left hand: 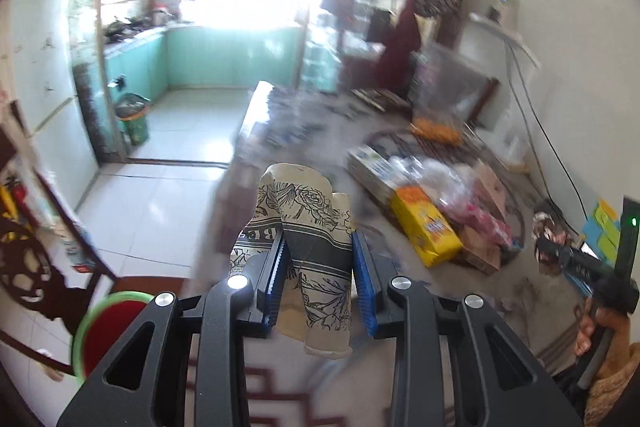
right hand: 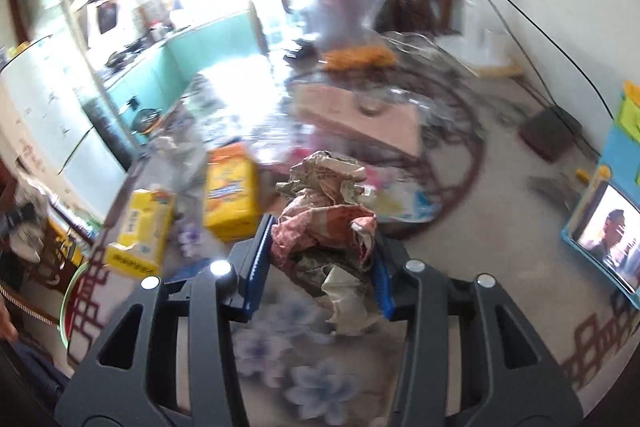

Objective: Collect trash
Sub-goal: 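Carry both items to the red bucket and open both tools to drop them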

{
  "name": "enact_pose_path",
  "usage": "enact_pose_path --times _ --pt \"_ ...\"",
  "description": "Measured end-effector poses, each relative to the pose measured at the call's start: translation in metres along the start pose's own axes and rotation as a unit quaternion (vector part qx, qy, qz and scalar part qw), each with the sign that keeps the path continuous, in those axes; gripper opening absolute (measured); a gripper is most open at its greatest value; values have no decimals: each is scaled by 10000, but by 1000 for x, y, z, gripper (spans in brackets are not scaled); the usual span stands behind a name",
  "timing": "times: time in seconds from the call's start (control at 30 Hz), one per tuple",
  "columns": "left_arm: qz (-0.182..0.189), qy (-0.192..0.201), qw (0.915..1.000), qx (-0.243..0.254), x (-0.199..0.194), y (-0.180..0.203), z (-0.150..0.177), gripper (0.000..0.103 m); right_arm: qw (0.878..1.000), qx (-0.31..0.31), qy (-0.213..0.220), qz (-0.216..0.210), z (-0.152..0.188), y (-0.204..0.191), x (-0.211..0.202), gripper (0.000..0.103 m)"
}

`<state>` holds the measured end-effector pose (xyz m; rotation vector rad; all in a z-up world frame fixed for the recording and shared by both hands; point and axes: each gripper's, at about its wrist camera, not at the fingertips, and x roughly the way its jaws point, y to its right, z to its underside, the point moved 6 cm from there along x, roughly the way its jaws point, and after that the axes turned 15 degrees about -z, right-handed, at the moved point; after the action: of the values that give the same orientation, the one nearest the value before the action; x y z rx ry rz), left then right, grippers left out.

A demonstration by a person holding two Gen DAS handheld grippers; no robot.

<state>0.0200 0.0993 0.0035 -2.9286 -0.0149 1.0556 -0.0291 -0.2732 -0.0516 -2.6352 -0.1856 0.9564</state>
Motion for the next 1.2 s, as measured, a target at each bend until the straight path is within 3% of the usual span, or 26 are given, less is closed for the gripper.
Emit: enact_pose_path --times 0.07,0.17,0.23,0.33,0.5,0.7,0.83,0.87,0.9,0.93,0.97,1.2 --pt "-364 30 9993 -98 -7 -39 3 29 9995 -270 -51 -174 -1 -25 7 43" --pt "-890 -251 9952 -324 4 -101 28 29 9961 -623 -167 -601 0 -69 19 43" --pt "-1164 -647 9892 -615 22 -140 55 29 9911 -823 -326 -993 5 -105 33 43" --pt "-1263 -1305 9752 -1262 53 -187 105 29 9798 -969 -704 -1603 20 -154 58 43" --pt "-1415 -1895 9613 -1412 95 -202 149 29 9501 -1263 -1453 -2455 49 -237 109 43" --pt "-1455 -2126 9537 -1554 121 -221 175 29 9135 -1410 -1980 -3261 64 -320 139 43" --pt "-1567 -2104 9504 -1671 126 -227 185 31 8975 -1505 -2131 -3555 71 -359 148 44" --pt "-1636 -2070 9493 -1709 127 -230 187 35 8927 -1503 -2188 -3642 73 -367 151 48" --pt "-1676 -2039 9482 -1767 127 -231 188 51 8888 -1476 -2234 -3719 78 -371 152 51" --pt "-1699 -2007 9479 -1799 128 -232 189 60 8842 -1388 -2321 -3808 79 -378 157 65" --pt "-1775 -1939 9474 -1825 129 -234 189 72 8847 -1316 -2345 -3808 80 -380 160 79" --pt "-1899 -1818 9461 -1891 148 -232 193 77 9081 -915 -2138 -3481 71 -351 164 79"
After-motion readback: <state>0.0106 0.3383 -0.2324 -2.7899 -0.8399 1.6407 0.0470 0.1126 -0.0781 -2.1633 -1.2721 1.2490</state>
